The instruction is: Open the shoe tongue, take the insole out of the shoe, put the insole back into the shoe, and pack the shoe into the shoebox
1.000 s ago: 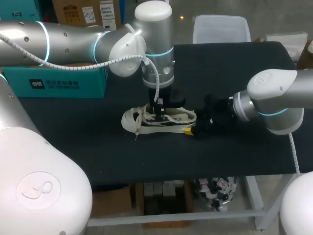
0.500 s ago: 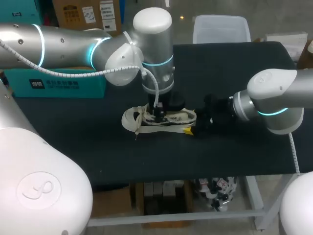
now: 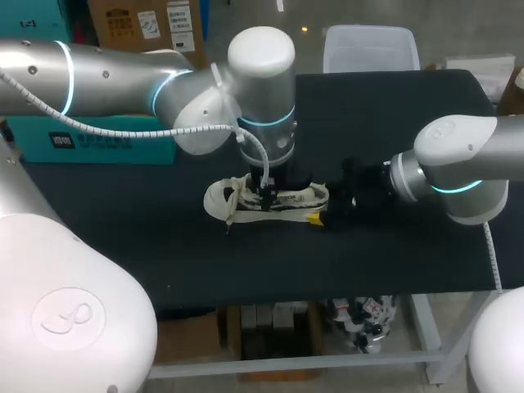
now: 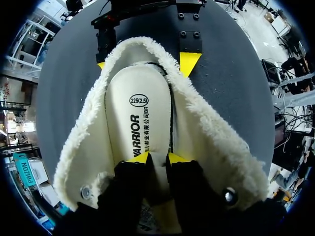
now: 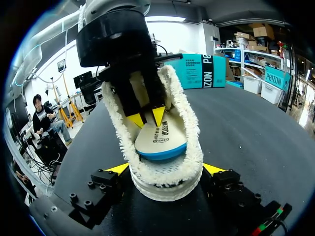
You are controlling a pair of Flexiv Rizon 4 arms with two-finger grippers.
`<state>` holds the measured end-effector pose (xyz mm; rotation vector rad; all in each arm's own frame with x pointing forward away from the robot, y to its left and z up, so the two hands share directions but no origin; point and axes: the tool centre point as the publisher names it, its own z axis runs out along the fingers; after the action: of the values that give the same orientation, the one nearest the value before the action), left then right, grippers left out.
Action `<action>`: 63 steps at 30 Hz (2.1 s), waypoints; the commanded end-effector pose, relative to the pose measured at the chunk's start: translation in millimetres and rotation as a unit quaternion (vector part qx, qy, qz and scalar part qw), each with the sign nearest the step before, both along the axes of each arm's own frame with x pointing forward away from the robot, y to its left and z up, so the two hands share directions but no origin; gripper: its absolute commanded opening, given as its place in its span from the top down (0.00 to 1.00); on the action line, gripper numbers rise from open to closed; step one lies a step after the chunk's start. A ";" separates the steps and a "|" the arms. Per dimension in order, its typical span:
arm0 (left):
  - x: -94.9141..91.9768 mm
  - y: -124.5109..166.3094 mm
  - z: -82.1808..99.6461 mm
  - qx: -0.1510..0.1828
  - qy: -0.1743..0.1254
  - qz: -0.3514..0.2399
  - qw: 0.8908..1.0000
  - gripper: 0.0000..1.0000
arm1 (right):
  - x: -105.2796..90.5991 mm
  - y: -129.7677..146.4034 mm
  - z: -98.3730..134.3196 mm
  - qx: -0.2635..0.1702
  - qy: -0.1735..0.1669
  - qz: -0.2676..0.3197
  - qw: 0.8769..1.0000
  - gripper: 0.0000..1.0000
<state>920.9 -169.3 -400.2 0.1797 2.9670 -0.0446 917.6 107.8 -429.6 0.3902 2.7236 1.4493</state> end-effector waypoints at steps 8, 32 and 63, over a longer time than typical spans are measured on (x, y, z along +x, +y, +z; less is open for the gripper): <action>63.0 -3.3 -151.6 0.012 -0.047 0.012 0.999 0.73 | -1.3 -2.9 -2.3 0.003 0.001 0.003 1.000 1.00; 85.9 -19.6 -137.9 -0.017 -0.074 -0.027 0.997 1.00 | -1.3 -2.9 -2.3 0.003 0.001 0.003 1.000 1.00; 25.2 -49.0 -22.7 -0.109 -0.010 -0.072 0.991 1.00 | -1.3 -2.9 -2.3 0.003 0.001 0.003 1.000 1.00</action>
<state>944.0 -199.1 -397.2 0.3643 2.9023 -0.3796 919.0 98.7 -428.2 0.3913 2.7246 1.4498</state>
